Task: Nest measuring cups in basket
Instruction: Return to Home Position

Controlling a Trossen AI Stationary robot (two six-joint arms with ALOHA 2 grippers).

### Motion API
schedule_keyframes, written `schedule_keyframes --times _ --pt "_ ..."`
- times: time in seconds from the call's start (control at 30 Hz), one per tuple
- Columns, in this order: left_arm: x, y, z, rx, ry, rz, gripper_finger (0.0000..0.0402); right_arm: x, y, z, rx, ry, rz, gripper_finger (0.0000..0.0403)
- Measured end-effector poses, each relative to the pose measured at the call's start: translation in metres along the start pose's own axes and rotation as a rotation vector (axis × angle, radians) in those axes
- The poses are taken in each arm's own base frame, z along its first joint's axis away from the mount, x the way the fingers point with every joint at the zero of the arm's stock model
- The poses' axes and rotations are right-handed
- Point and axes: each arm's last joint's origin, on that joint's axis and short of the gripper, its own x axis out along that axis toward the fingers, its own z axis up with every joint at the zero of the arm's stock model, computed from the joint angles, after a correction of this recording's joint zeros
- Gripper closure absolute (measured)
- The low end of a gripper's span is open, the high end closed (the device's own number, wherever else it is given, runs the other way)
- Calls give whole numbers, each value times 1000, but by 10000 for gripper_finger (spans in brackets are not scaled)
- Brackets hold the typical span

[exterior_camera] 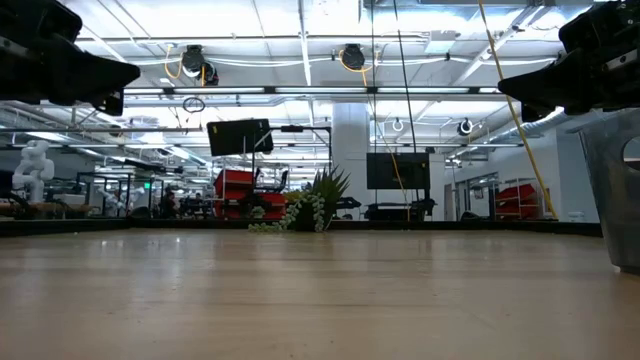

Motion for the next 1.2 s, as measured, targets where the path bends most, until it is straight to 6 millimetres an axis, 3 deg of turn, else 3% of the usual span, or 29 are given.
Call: schedule_keyframes --times 1.2 --pt "1 8 -3 32 26 45 395 0 0 0 0 0 0 403"
